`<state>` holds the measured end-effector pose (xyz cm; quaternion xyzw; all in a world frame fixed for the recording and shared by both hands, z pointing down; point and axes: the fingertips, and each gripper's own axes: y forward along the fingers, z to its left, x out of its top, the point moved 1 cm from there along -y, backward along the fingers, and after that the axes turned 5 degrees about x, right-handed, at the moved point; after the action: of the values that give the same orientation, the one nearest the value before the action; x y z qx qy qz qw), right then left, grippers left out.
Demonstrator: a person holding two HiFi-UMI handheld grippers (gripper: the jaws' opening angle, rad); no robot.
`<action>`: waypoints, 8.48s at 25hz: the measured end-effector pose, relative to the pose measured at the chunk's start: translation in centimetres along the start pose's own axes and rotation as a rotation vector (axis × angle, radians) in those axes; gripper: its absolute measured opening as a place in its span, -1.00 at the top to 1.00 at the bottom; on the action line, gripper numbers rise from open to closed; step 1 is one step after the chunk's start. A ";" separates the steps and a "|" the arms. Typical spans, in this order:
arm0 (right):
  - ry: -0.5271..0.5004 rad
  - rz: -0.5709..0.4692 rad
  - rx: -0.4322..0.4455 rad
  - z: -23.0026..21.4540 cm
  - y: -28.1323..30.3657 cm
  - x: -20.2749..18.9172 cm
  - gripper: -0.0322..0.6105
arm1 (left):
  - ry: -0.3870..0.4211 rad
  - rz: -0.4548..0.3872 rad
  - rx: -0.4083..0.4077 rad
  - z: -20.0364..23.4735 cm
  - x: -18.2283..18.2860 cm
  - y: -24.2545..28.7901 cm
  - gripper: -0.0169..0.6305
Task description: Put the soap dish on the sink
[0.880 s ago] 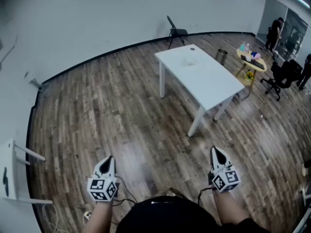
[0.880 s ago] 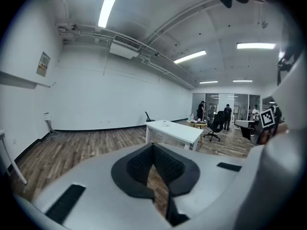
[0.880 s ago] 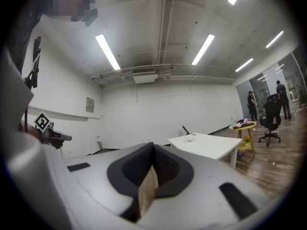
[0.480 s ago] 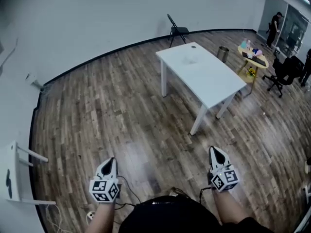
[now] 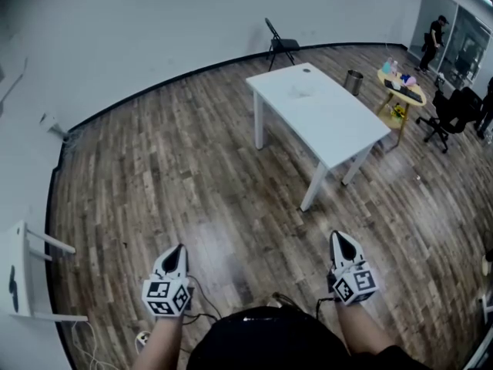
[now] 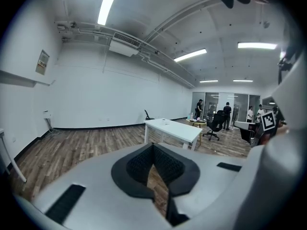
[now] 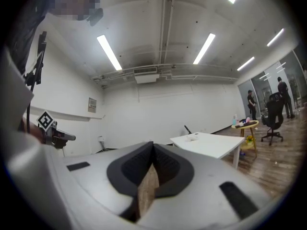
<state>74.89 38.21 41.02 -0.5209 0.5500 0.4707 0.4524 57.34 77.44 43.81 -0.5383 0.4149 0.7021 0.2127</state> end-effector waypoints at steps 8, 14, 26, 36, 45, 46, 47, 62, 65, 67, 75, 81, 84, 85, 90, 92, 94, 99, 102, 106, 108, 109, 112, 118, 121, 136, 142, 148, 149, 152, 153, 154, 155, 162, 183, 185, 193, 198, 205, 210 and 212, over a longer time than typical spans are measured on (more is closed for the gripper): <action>-0.005 0.033 0.048 -2.1 -0.4 -0.2 0.89 | 0.013 -0.002 -0.006 -3.3 0.3 1.8 0.98; 0.018 0.046 0.059 -5.1 -1.0 -1.0 0.88 | 0.024 -0.024 0.003 -6.3 0.3 2.8 0.98; 0.057 0.080 0.055 -7.3 3.5 -2.7 0.88 | 0.051 -0.003 0.018 -5.0 0.9 7.5 0.98; 0.025 0.108 0.024 -9.4 14.2 -1.3 0.88 | 0.169 -0.019 -0.086 -3.8 6.1 19.5 0.98; -0.036 0.106 0.015 -10.0 25.5 2.1 0.88 | 0.131 -0.012 -0.152 0.6 10.5 30.3 0.98; -0.044 0.111 0.013 -10.1 26.7 2.4 0.88 | 0.125 -0.013 -0.153 1.3 10.9 31.5 0.98; -0.052 0.115 0.010 -10.2 27.9 2.5 0.88 | 0.120 -0.015 -0.156 2.0 11.2 32.6 0.98; -0.021 0.108 -0.067 -14.6 38.3 2.3 0.88 | 0.122 -0.043 -0.191 6.4 15.1 45.1 0.98; -0.009 0.095 -0.062 -16.7 41.9 1.8 0.88 | 0.110 -0.035 -0.164 7.5 15.6 47.7 0.98; 0.006 0.085 -0.055 -18.1 44.9 1.8 0.88 | 0.112 -0.020 -0.138 8.5 16.2 49.5 0.98; 0.014 0.045 0.014 -24.2 57.7 3.9 0.88 | 0.137 -0.007 -0.066 10.6 22.0 59.3 0.98; 0.004 0.074 0.045 -29.7 65.7 5.1 0.89 | 0.114 -0.011 -0.060 9.5 26.0 67.7 0.98; 0.011 0.077 0.057 -31.8 69.1 5.3 0.88 | 0.123 -0.006 -0.062 9.3 27.4 71.9 0.98; 0.010 0.076 0.064 -32.4 70.1 5.5 0.88 | 0.124 -0.008 -0.062 9.1 27.8 73.2 0.98; 0.007 0.092 0.065 -35.6 72.6 5.2 0.88 | 0.136 -0.031 -0.095 6.6 30.2 78.9 0.98; 0.020 0.102 0.047 -36.8 73.0 5.0 0.88 | 0.145 -0.027 -0.129 5.5 31.0 80.1 0.98; 0.025 0.106 0.037 -37.4 73.1 5.0 0.88 | 0.165 -0.019 -0.157 5.0 31.2 81.2 0.98; 0.043 0.123 -0.028 -39.9 73.5 3.8 0.88 | 0.159 -0.004 -0.196 4.4 31.0 85.6 0.98; 0.054 0.121 -0.078 -41.4 74.5 3.6 0.88 | 0.182 -0.002 -0.247 3.8 31.4 88.7 0.98; 0.065 0.108 -0.160 -42.9 76.1 3.9 0.88 | 0.220 0.000 -0.327 3.2 33.4 93.7 0.98; 0.068 0.101 -0.211 -43.6 77.2 3.9 0.88 | 0.247 -0.010 -0.389 2.5 34.9 96.6 0.98; 0.069 0.100 -0.234 -43.9 77.8 3.9 0.88 | 0.261 -0.013 -0.420 2.1 35.6 98.1 0.98; 0.091 0.105 -0.336 -45.3 79.3 4.1 0.88 | 0.298 -0.006 -0.509 0.5 37.3 102.6 0.98; 0.119 0.104 -0.485 -46.9 80.9 4.1 0.88 | 0.357 0.016 -0.696 -4.3 40.2 110.6 0.98; 0.149 0.106 -0.548 -47.4 81.4 4.0 0.88 | 0.361 0.021 -0.777 -6.7 40.9 113.4 0.98; 0.164 0.177 -0.768 -47.8 85.4 3.5 0.88 | 0.381 0.105 -1.055 -10.6 41.0 121.4 0.98; 0.187 0.240 -0.804 -48.9 86.4 2.3 0.88 | 0.426 0.135 -1.142 -13.6 40.2 123.2 0.98; 0.226 0.298 -0.845 -49.6 85.6 -0.7 0.88 | 0.445 0.153 -1.200 -17.0 39.7 123.0 0.98; 0.236 0.307 -0.852 -49.7 85.4 -1.3 0.88 | 0.454 0.158 -1.205 -17.4 39.5 122.8 0.98; 0.280 0.332 -0.875 -49.5 84.9 -3.7 0.88 | 0.483 0.174 -1.219 -18.1 39.0 122.2 0.98; 0.290 0.341 -0.882 -49.4 85.0 -4.5 0.88 | 0.496 0.177 -1.222 -18.3 38.8 122.2 0.98; 0.299 0.350 -0.887 -49.3 85.1 -5.3 0.88 | 0.508 0.181 -1.224 -18.5 38.6 122.2 0.98; 0.306 0.362 -0.890 -49.2 85.2 -6.1 0.88 | 0.516 0.185 -1.223 -18.7 38.4 122.2 0.98; 0.339 0.427 -0.899 -49.3 85.8 -9.3 0.74 | 0.561 0.233 -1.240 -20.3 36.3 121.8 0.98; 0.391 0.505 -0.962 -51.3 86.1 -11.0 0.61 | 0.571 0.271 -1.178 -18.4 35.7 123.4 0.98; 0.389 0.511 -0.963 -51.4 86.2 -11.1 0.61 | 0.571 0.269 -1.177 -18.2 35.6 123.6 0.98; 0.415 0.501 -0.934 -51.4 85.9 -11.3 0.77 | 0.563 0.266 -1.172 -18.1 35.8 123.6 0.98; 0.399 0.479 -0.910 -50.9 85.7 -10.4 0.78 | 0.556 0.256 -1.183 -18.4 35.8 123.1 0.98; 0.366 0.423 -0.891 -51.1 84.3 -8.7 0.79 | 0.553 0.224 -1.195 -19.5 36.1 121.1 0.98; 0.349 0.378 -0.883 -51.6 83.4 -7.4 0.79 | 0.532 0.224 -1.186 -19.7 36.3 120.1 0.98; 0.338 0.358 -0.879 -51.8 83.1 -6.6 0.79 | 0.537 0.218 -1.181 -19.7 36.6 119.8 0.98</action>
<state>-8.21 -10.85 59.09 -0.6285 0.4460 0.6372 0.0070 -32.59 -11.69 50.58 -0.6758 0.0506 0.6706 -0.3019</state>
